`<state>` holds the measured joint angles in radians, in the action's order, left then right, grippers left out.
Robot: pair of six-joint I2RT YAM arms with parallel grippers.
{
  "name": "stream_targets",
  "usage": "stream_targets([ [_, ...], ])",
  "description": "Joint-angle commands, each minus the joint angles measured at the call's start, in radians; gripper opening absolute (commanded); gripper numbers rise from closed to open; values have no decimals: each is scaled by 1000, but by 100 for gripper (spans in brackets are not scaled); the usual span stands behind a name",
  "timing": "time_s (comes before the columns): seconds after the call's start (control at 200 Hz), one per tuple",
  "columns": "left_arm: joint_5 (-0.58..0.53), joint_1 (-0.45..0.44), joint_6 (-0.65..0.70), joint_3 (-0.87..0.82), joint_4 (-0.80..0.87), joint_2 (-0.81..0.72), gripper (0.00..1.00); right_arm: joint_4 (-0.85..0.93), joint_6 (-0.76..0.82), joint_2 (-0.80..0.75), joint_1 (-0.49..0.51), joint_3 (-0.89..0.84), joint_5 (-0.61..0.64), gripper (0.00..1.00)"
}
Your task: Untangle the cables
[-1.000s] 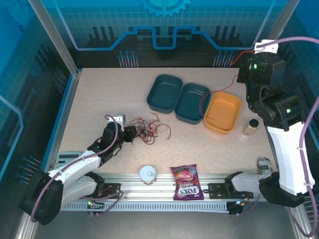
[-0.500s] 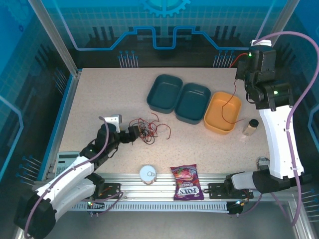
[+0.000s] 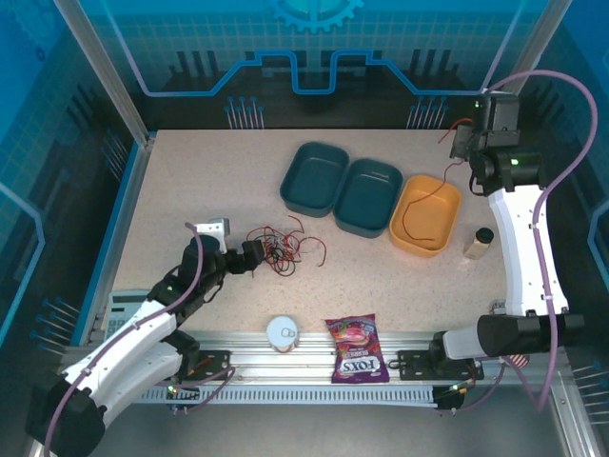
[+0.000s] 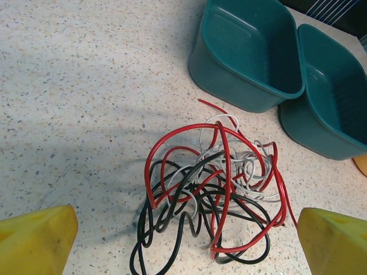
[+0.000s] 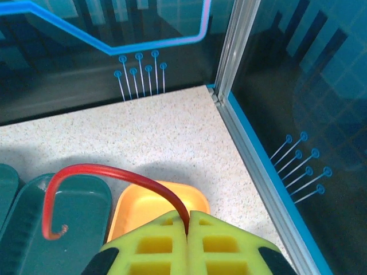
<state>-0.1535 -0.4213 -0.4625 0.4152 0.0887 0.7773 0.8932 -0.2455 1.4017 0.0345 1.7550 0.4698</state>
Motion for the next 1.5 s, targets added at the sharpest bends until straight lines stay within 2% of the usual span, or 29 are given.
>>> stream_targets([
  [0.0, -21, 6, -6, 50, 30, -13, 99, 18, -44, 3, -31, -31, -4, 0],
  [0.33, -23, 6, 8, 87, 26, 29, 99, 92, -135, 20, -60, -207, 37, 0],
  [0.53, -7, 6, 2, 131, 42, 82, 99, 32, -140, 48, -58, -307, -46, 0],
  [0.795, -5, 6, -20, 125, 40, 80, 99, 7, -120, 154, -38, -331, -69, 0],
  [1.176, 22, 6, -34, 108, 35, 72, 99, 7, -130, 380, -20, -305, -32, 0],
  [1.496, 16, 7, -46, 109, 25, 78, 99, -12, -126, 529, 16, -295, -71, 0],
])
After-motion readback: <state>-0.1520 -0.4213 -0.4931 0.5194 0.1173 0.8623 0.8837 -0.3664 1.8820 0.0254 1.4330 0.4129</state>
